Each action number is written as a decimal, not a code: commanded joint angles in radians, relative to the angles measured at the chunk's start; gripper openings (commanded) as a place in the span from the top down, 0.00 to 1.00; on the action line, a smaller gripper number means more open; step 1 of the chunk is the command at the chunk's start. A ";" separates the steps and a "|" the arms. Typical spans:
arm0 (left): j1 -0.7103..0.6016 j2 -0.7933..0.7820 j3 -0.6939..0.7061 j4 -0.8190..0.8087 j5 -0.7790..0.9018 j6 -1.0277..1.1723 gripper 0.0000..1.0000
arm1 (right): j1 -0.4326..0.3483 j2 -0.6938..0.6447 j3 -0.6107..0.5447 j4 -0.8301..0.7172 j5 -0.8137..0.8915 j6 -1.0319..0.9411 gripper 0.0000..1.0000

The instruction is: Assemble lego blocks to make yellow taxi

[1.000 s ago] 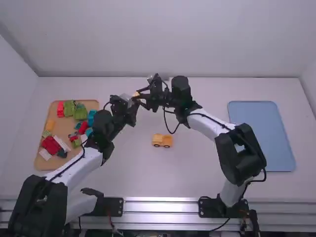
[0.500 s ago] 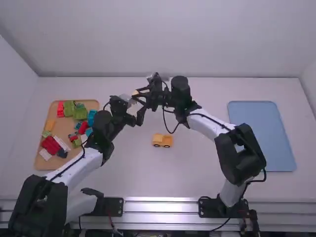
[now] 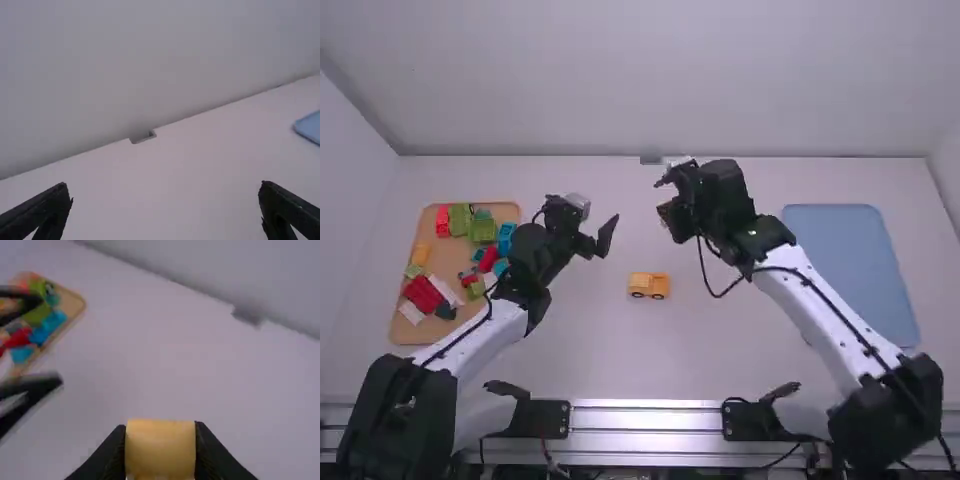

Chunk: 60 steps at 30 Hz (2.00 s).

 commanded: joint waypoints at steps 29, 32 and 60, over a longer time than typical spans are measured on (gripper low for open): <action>0.000 0.000 0.006 -0.047 -0.086 0.031 0.01 | -0.097 0.488 0.002 -0.338 0.111 1.078 0.87; 0.000 0.000 0.006 -0.050 -0.086 0.031 0.01 | -0.100 0.500 0.001 -0.336 0.109 1.241 0.87; 0.000 0.000 0.006 -0.072 -0.087 0.031 0.01 | -0.177 0.508 -0.150 -0.132 -0.010 1.695 0.01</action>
